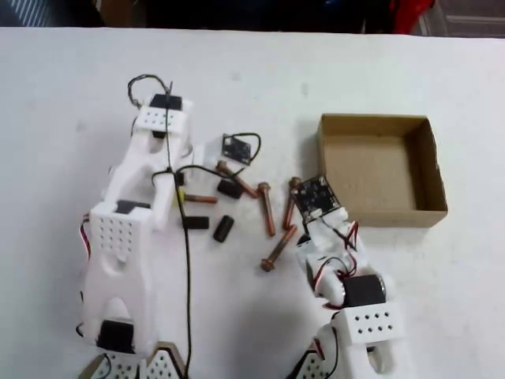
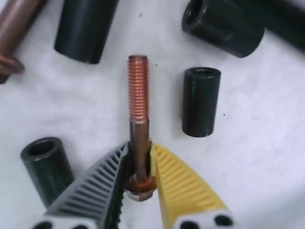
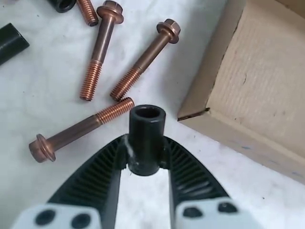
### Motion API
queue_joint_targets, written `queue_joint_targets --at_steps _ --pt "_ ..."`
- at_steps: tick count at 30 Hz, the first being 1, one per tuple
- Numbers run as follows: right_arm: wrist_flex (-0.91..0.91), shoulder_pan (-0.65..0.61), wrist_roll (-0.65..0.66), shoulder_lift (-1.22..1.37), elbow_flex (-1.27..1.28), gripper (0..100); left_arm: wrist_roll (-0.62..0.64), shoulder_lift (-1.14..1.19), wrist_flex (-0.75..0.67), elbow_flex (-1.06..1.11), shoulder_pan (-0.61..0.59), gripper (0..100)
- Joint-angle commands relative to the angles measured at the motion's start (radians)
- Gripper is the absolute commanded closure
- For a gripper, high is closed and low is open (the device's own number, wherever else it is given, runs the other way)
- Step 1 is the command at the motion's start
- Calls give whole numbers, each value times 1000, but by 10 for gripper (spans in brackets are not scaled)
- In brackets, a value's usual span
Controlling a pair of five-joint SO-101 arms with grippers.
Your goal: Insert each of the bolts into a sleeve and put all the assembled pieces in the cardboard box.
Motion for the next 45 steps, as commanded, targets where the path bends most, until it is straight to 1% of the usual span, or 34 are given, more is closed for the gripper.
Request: queue_joint_targets --at_steps 1,12,16,23,29,31,35,37,38,45 --pt "-24 -2 -2 -16 -8 981 6 -133 28 44 -12 978" --pt "-24 -2 -2 -16 -6 981 5 -432 26 270 -18 978" --pt "-24 -2 -2 -16 -6 981 3 -516 25 338 -64 978" --pt "-48 -2 -2 -16 -2 981 -2 -539 21 420 -191 978" --pt "-104 -2 -2 -16 32 981 -12 -539 11 442 -203 978" --pt "-104 -2 -2 -16 32 981 -80 -538 -12 457 -205 978" --pt "-104 -2 -2 -16 32 981 -287 -538 -48 523 -205 978" --pt "-104 -2 -2 -16 32 981 -361 -538 -69 540 -209 978" --pt "-104 -2 -2 -16 32 981 -377 -538 -81 542 -211 978" --pt "-105 -1 -2 -16 32 981 -385 -538 -201 548 -216 977"
